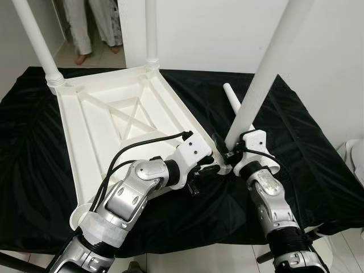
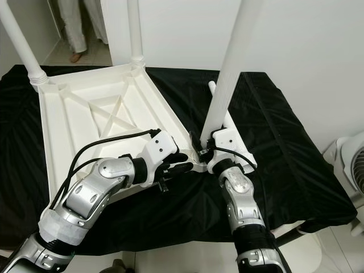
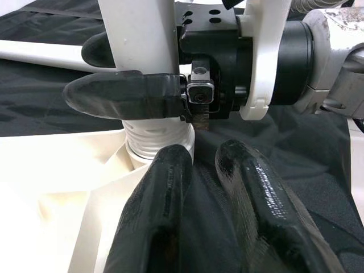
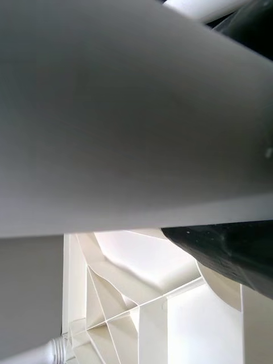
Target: Building children table
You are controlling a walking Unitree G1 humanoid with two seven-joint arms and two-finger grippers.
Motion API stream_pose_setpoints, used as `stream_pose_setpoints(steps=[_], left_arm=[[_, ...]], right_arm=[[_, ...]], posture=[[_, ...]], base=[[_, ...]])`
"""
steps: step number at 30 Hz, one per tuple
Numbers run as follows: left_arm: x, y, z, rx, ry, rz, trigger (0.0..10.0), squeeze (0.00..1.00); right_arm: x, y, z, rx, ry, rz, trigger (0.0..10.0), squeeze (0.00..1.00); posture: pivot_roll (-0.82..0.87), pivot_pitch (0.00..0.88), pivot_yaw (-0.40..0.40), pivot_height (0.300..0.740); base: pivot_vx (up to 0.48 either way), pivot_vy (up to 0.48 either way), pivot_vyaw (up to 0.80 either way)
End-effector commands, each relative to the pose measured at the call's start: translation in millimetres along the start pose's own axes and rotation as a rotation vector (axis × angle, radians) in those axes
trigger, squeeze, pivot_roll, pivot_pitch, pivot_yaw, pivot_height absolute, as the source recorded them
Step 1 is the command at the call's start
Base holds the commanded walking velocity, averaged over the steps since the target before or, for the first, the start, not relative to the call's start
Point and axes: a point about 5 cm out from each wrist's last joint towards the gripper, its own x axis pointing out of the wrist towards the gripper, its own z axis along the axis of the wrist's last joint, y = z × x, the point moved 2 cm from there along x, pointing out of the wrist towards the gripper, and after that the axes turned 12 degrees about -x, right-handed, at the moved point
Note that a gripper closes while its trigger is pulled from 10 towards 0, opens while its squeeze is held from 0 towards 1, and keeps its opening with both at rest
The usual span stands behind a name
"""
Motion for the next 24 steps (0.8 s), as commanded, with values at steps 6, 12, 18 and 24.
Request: stream_pose_setpoints(steps=[6, 12, 18, 24], left_arm=[[-2.2, 1.6, 1, 0.004, -0.001, 0.027, 10.0, 0.00], [-1.7, 1.9, 2, 0.003, -0.003, 0.027, 10.0, 0.00], [-1.4, 2.1, 3, 0.004, -0.005, 0.027, 10.0, 0.00], [-1.4, 1.8, 3, 0.005, -0.007, 0.026, 10.0, 0.00]], right_arm=[[-4.8, 9.0, -28, 0.073, 0.151, 0.026, 10.0, 0.00], [0.7, 7.4, -27, 0.120, 0.171, 0.018, 10.0, 0.00], [2.3, 6.6, -26, 0.138, 0.171, 0.012, 10.0, 0.00], [5.5, 6.3, -21, 0.105, 0.143, 0.005, 10.0, 0.00]], posture=[[0.10, 0.035, -0.020, 0.740], [0.10, 0.036, -0.020, 0.740], [0.10, 0.035, -0.020, 0.740], [0.10, 0.037, -0.022, 0.740]], base=[[0.000, 0.000, 0.00], [0.000, 0.000, 0.00], [0.000, 0.000, 0.00], [0.000, 0.000, 0.00]])
